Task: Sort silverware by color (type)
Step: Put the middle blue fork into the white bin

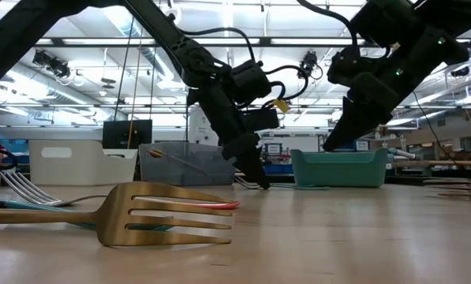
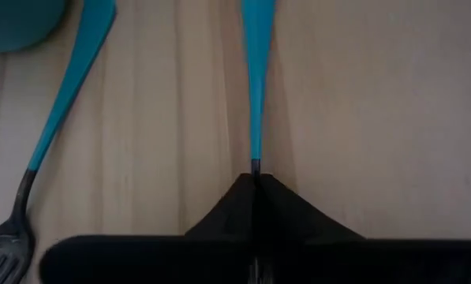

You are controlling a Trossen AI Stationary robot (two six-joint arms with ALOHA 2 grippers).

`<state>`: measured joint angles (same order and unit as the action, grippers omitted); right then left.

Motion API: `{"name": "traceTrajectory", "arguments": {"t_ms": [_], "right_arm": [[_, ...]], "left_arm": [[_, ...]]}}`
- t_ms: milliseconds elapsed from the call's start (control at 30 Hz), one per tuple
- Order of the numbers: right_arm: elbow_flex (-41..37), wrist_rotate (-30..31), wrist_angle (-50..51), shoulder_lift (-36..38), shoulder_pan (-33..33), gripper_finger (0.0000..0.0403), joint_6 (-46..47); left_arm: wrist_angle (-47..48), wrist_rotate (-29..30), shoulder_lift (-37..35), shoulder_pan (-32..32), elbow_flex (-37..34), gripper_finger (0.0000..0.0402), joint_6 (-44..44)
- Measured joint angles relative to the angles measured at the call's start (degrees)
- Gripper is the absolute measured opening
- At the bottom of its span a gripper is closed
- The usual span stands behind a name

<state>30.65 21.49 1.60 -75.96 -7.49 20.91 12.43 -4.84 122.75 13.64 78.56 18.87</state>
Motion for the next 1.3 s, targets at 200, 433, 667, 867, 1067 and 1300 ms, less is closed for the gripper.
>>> {"name": "traceTrajectory", "arguments": {"t_ms": [200,433,667,867,1067,1300], "right_arm": [[0.00,0.10,0.59,0.00,0.00,0.0097,0.00],[0.00,1.54,1.06,0.00,0.00,0.0097,0.01],[0.00,3.22,1.11,0.23,0.00,0.0097,-3.03],[0.00,3.58,1.08,1.21,0.07,0.0097,-5.56],[0.04,4.69,0.51,2.03,0.07,0.0097,-6.98],[0.02,6.08,1.79,5.58,0.07,0.0097,-10.79]], "left_arm": [[1.19,0.12,-0.67,-0.01,-0.11,0.0011,-0.17],[6.99,0.40,-3.43,-0.14,-0.37,0.0011,-4.15],[10.80,1.40,-4.80,-1.56,-0.36,0.0011,-7.94],[12.00,3.65,-7.45,-3.52,-0.32,0.0011,-10.31],[13.73,4.27,-11.22,-4.29,-0.24,0.0011,-12.98],[19.09,9.02,-14.51,-4.97,-0.23,0.0011,-15.24]]}}
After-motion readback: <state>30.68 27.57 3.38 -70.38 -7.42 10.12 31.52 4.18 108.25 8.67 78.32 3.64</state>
